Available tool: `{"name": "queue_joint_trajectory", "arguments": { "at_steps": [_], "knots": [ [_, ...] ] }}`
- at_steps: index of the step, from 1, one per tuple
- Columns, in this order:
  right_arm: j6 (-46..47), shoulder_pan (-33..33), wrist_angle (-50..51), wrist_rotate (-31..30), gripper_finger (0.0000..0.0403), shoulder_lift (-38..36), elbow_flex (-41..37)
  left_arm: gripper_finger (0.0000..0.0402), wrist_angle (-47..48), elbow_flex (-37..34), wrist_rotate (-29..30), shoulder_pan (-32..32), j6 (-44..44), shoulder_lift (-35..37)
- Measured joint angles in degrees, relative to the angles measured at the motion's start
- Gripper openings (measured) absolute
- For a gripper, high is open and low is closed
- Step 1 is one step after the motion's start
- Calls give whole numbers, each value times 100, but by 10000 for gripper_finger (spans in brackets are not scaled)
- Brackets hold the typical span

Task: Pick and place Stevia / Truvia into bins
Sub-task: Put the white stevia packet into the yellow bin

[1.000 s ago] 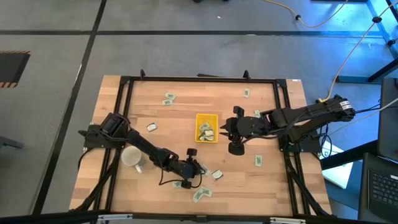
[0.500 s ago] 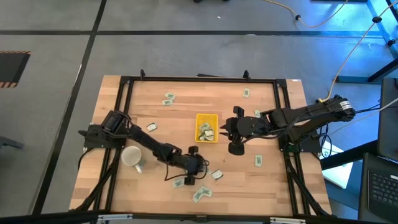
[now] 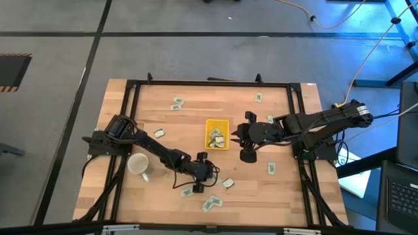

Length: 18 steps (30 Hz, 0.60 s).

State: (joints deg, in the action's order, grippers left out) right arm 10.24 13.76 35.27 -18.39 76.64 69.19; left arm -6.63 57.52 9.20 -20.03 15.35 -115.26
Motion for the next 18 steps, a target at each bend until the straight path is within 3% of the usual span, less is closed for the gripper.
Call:
{"name": "queue_joint_trajectory", "arguments": {
  "at_steps": [12, 18],
  "knots": [
    [23, 0, -2, 0, 102, 0, 0, 3, -96, -31, -24, 4, 357, 60],
    [148, -2, -4, 0, 102, 2, -1, 2, 170, -90, -116, 90, 508, 644]
  ]
}}
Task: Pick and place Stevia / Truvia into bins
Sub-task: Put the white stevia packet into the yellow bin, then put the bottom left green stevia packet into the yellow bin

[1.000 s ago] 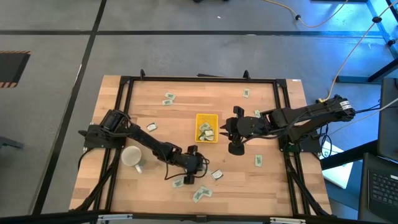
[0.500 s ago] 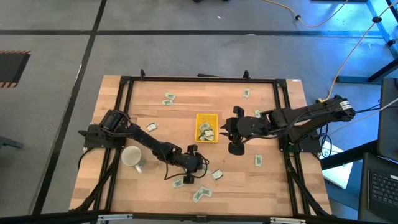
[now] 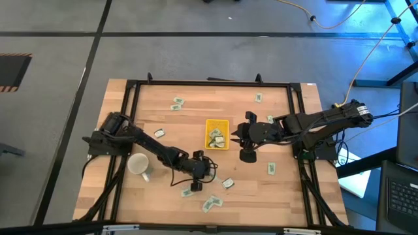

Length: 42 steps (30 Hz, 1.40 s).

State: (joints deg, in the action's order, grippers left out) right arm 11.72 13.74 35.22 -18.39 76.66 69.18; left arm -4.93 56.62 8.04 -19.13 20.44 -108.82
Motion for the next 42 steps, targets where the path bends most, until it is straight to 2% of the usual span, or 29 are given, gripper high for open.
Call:
{"name": "queue_joint_trajectory", "arguments": {
  "at_steps": [4, 10, 12, 20, 29, 38, 42],
  "knots": [
    [2, 0, 4, 0, 102, 0, -1, 2, -119, 35, 294, 188, -70, 611],
    [-2, -4, -37, 0, 102, 0, -1, 2, -107, 40, 1431, 684, -215, 1199],
    [0, -7, -77, 0, 102, 0, -1, 2, -45, 46, 1562, 944, -215, 1190],
    [0, -39, -64, -2, 102, 0, -1, 3, 316, 39, 724, 1673, -215, 837],
    [-9, -39, -57, -2, 102, 0, -1, 6, 378, 44, 489, 1846, -316, 724],
    [-17, -39, 0, -2, 102, 0, -1, 52, 308, 44, 321, 1855, -405, 844],
    [-17, -39, 72, -2, 102, 0, -1, 60, 214, 62, -537, 1791, -1206, 1175]
  ]
}}
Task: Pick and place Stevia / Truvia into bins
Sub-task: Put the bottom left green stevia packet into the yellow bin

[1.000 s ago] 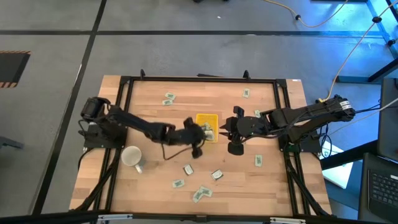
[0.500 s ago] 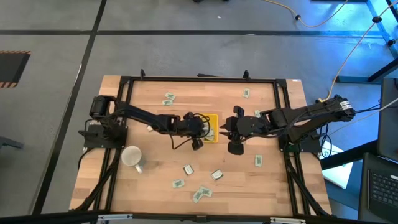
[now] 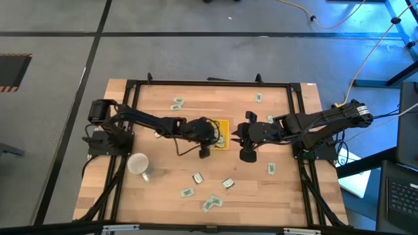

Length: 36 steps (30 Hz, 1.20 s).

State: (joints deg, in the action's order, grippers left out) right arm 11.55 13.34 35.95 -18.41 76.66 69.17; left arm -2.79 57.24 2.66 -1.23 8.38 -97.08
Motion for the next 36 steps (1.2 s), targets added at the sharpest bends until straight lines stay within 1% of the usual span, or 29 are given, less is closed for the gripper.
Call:
{"name": "queue_joint_trajectory", "arguments": {
  "at_steps": [3, 5, 8, 10, 13, 16, 21, 23, 30, 33, 36],
  "knots": [
    [0, 0, 37, 0, 102, 0, 0, 60, 80, -1, -781, -257, -606, 208],
    [0, 0, 35, 0, 102, 0, 0, 59, 284, -1, -899, -498, -885, 288],
    [0, 0, 37, 0, 102, 0, 0, 55, 722, -1, -700, -914, -1187, 291],
    [0, 0, 37, 0, 102, 0, 0, 54, 945, -3, -630, -1194, -1222, 233],
    [0, 0, 39, 0, 102, 0, 0, 56, 1247, -18, -350, -1570, -1071, 130],
    [16, 0, 29, 0, 102, 0, 0, 56, 1242, -12, 56, -1812, -868, -5],
    [13, 2, -1, 0, 102, 28, 0, 53, 1253, -12, 399, -1996, -372, -339],
    [13, 8, -19, 2, 102, 46, 0, 58, 1254, -12, 427, -2023, -259, -464],
    [13, 17, -13, 2, 102, 48, 0, 89, 1336, -7, 194, -2049, 123, -738],
    [8, 17, 0, 2, 102, 48, 0, 87, 1337, -7, 184, -2044, 155, -862],
    [-2, 17, 0, 2, 102, 49, 0, 74, 1312, 8, 180, -2044, 163, -960]
  ]
}}
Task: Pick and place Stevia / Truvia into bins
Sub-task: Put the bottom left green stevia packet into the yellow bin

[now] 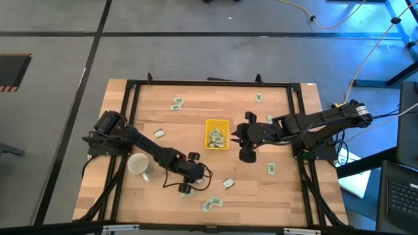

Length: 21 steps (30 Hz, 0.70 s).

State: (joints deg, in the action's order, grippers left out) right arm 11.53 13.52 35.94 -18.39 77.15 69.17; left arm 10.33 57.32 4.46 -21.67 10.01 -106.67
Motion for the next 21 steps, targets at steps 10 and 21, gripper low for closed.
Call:
{"name": "queue_joint_trajectory", "arguments": {
  "at_steps": [10, 21],
  "knots": [
    [20, 88, 44, 58, 102, 0, 0, 20, -36, 7, 19, 4, -1, -80],
    [-310, 713, 4, 905, 102, 2, -28, 6, -224, -26, -214, 64, 615, -17]
  ]
}}
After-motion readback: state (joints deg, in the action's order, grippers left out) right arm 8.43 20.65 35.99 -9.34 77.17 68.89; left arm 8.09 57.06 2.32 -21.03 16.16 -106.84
